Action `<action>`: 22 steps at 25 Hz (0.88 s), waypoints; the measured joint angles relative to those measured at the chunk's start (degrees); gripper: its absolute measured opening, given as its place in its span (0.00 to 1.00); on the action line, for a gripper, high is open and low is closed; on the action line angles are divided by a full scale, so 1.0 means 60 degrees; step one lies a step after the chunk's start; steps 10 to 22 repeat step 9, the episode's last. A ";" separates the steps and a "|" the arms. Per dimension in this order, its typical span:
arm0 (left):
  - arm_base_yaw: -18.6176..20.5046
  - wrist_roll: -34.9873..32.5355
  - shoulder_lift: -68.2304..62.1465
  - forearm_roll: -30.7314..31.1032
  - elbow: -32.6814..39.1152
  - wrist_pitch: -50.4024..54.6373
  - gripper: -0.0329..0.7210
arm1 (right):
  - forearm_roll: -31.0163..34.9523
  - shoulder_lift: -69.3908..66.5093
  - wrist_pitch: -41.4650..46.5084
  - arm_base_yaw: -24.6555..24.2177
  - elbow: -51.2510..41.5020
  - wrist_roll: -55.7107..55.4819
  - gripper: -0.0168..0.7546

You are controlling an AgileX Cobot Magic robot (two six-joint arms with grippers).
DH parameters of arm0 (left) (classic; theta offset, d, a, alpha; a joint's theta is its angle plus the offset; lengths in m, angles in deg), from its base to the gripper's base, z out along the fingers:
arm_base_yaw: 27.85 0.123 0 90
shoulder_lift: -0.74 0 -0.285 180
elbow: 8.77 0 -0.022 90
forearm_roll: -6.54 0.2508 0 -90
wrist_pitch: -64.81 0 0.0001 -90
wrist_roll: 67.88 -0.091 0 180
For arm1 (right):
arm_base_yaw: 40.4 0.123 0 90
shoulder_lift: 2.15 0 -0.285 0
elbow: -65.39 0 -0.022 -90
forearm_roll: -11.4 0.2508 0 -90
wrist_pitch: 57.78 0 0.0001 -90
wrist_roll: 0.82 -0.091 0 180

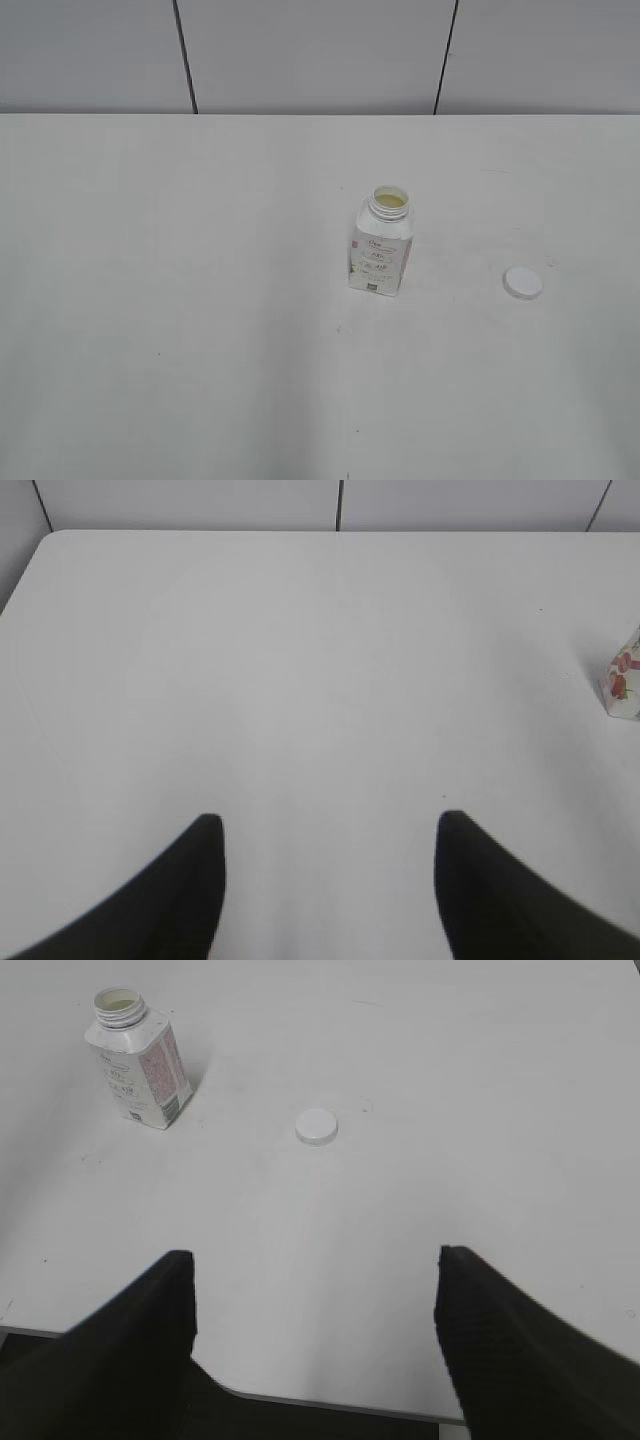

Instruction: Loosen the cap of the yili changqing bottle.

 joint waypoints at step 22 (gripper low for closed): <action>0.0000 0.0000 0.0000 0.0000 0.0000 0.0000 0.58 | 0.0000 0.0000 -0.0006 0.0000 0.0000 -0.0009 0.78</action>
